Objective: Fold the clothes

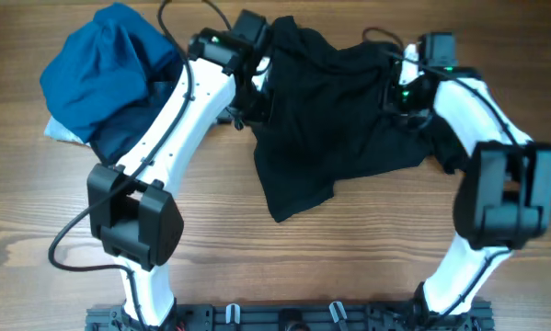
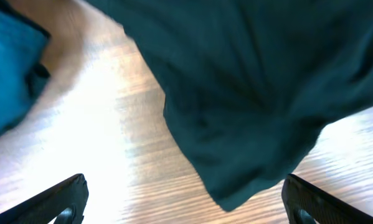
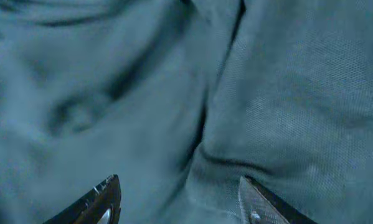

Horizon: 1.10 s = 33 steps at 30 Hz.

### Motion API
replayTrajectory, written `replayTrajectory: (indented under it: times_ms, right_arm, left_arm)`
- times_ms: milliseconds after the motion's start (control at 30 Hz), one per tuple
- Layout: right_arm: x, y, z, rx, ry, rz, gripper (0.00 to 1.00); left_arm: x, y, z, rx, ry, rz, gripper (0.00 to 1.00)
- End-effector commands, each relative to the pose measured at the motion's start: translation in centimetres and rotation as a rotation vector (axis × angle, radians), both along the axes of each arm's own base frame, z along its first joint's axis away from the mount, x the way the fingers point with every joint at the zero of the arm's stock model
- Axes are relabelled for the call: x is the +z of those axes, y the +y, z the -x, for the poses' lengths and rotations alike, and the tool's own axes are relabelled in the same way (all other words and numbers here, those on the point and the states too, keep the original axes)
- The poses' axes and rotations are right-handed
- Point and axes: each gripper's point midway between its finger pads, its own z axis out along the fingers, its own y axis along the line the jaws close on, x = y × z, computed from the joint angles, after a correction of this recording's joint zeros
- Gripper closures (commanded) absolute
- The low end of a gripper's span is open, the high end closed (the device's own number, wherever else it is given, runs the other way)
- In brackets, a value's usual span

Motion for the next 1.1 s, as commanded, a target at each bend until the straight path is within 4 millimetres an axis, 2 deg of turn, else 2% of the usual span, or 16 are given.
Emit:
replayTrajectory:
  times_ms: [0,33,67,133,167,300,367,433,500,600,633,700,767,833,933,1067]
  right_arm:
    - [-1.3,-4.1,0.3,-0.131,0.024,0.227,0.43]
    - [-1.3,-4.2,0.4,-0.132,0.027,0.230,0.52]
    - [-1.1,-4.5,0.6,-0.141,0.031,0.247,0.70]
    - [-0.2,-5.8,0.9,-0.225,0.028,0.296,0.96]
    - [0.6,-6.1,0.9,-0.242,0.019,0.300,0.96]
    - [8.8,-9.1,-0.7,-0.321,-0.140,0.285,0.96]
    - [14.0,-11.8,-1.3,-0.391,-0.269,0.283,0.96]
    - [17.2,-14.5,-1.6,-0.433,-0.367,0.300,0.96]
    - [18.8,-17.8,-1.6,-0.490,-0.432,0.308,0.96]
    - [16.9,-20.8,-1.6,-0.525,-0.417,0.239,0.96]
    - [15.9,-21.6,-1.6,-0.538,-0.399,0.238,0.69]
    - [13.0,-22.3,-1.3,-0.536,-0.334,0.198,0.30]
    - [10.7,-22.3,-0.7,-0.524,-0.267,0.158,0.04]
    - [9.4,-21.2,-0.4,-0.480,-0.220,0.097,0.03]
    - [9.5,-18.4,0.3,-0.397,-0.189,-0.018,0.09]
    - [8.1,-15.3,3.4,-0.372,-0.033,-0.143,0.20]
  left_arm:
    - [-1.8,-1.1,2.2,-0.019,0.073,0.022,0.00]
    - [-2.3,-1.5,2.5,-0.026,0.081,0.031,0.00]
    - [-2.8,-1.9,2.7,-0.027,0.084,0.037,0.00]
    - [-3.4,-2.4,2.8,-0.021,0.082,0.044,0.00]
    - [-3.5,-2.7,2.9,-0.025,0.081,0.050,0.00]
    - [-4.0,-4.2,2.9,-0.056,0.055,0.070,0.02]
    - [-4.3,-4.5,3.1,-0.066,0.055,0.070,0.02]
    - [-4.7,-4.6,3.7,-0.073,0.069,0.062,0.02]
    - [-5.2,-4.6,4.3,-0.080,0.085,0.053,0.02]
    - [-5.5,-4.4,4.7,-0.082,0.100,0.045,0.03]
    - [-5.5,-4.4,4.8,-0.082,0.102,0.043,0.03]
    - [-5.5,-4.4,4.9,-0.079,0.106,0.041,0.03]
    - [-5.5,-4.3,5.1,-0.080,0.114,0.037,0.03]
    - [-5.5,-4.2,5.3,-0.080,0.124,0.031,0.02]
    - [-5.6,-3.9,5.8,-0.080,0.142,0.020,0.02]
    - [-5.2,-5.2,6.9,-0.092,0.194,0.093,0.02]
